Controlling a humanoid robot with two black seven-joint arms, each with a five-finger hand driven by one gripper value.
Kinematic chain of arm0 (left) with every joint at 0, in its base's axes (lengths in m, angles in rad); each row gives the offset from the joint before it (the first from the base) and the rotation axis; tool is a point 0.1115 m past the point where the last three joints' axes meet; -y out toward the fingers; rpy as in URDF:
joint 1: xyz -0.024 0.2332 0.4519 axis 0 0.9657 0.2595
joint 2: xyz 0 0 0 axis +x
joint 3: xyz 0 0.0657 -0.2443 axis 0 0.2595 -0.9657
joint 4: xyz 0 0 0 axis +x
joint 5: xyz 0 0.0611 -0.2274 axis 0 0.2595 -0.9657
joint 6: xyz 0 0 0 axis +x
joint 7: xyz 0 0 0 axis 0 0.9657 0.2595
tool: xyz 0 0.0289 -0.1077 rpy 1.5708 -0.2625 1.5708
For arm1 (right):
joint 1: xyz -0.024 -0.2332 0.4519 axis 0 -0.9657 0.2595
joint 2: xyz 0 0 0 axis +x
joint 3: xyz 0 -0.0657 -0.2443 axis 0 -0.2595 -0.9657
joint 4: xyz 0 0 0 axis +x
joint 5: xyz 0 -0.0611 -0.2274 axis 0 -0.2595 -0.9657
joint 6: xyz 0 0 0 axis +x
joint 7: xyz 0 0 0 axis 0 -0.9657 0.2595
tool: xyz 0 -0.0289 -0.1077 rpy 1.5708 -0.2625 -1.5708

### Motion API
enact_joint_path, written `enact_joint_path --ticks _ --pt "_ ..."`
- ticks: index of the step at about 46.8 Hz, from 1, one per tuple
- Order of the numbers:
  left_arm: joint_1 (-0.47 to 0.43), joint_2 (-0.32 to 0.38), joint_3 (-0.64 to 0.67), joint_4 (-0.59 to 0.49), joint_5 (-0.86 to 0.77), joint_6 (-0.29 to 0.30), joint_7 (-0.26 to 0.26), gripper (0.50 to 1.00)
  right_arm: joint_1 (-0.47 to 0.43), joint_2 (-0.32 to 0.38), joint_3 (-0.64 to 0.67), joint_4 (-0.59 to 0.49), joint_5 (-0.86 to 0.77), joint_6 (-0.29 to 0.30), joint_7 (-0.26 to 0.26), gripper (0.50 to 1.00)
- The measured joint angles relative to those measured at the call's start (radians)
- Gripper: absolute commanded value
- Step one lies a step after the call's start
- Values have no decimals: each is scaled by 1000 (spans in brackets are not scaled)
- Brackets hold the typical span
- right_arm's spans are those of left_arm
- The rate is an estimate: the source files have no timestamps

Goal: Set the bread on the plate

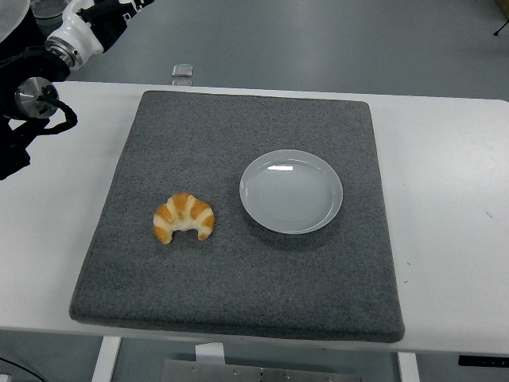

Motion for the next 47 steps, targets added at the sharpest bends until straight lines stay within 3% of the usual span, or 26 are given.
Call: enact_joint_path --ticks 47 --pt "0 3 -5 0 0 3 0 990 0 0 -1 0 -2 0 0 930"
